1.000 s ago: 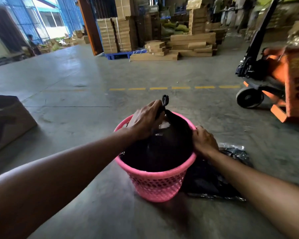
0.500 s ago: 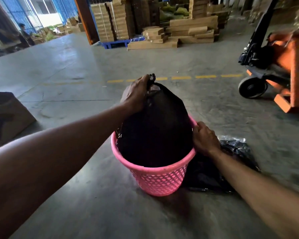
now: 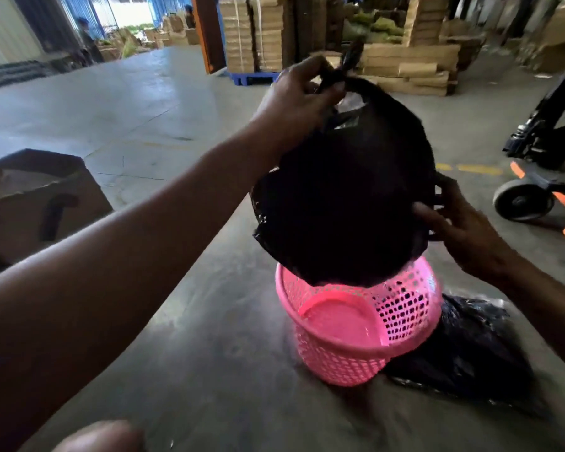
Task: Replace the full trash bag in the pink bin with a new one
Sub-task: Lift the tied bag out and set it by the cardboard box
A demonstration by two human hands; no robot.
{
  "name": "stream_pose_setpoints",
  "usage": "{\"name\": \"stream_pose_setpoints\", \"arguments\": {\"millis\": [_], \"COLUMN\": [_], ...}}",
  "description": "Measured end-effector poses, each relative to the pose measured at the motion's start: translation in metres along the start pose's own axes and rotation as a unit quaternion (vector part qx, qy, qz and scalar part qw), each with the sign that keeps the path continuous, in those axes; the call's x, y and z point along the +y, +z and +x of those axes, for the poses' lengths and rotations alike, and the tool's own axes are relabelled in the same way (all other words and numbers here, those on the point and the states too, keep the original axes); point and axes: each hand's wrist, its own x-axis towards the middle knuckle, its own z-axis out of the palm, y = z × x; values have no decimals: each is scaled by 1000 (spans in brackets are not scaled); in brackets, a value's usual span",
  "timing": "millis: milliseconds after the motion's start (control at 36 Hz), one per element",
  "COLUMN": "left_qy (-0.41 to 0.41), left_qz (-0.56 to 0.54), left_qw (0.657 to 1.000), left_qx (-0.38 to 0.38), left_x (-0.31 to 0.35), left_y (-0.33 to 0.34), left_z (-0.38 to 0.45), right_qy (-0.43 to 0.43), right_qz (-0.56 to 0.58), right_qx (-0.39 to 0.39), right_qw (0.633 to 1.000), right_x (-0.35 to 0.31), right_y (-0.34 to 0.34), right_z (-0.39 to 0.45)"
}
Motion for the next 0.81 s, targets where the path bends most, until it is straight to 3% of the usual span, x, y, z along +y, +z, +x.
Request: {"name": "stream_pose_setpoints", "arguments": {"millis": [139, 306, 500, 583, 806], "left_qy": [-41, -38, -173, -274, -336], "left_qz": [-28, 20, 82, 5, -136], "left_qw": [998, 991, 977, 957, 915], "left_qx": [48, 129, 95, 90, 177], "left_x": [-10, -42, -115, -148, -219], "left_y": [-60, -136, -235, -276, -389], "left_z": [-7, -40, -106, -140, -231], "right_qy": [-11, -14, -28, -37, -97], "right_qz": [-18, 30, 13, -28, -122], "right_qx": [-35, -55, -138, -188, -378], "right_qw": [999, 998, 990, 981, 912], "right_x": [-69, -119, -148, -158, -225], "right_y": [54, 152, 273, 326, 453], "right_z": [10, 25, 33, 41, 67]}}
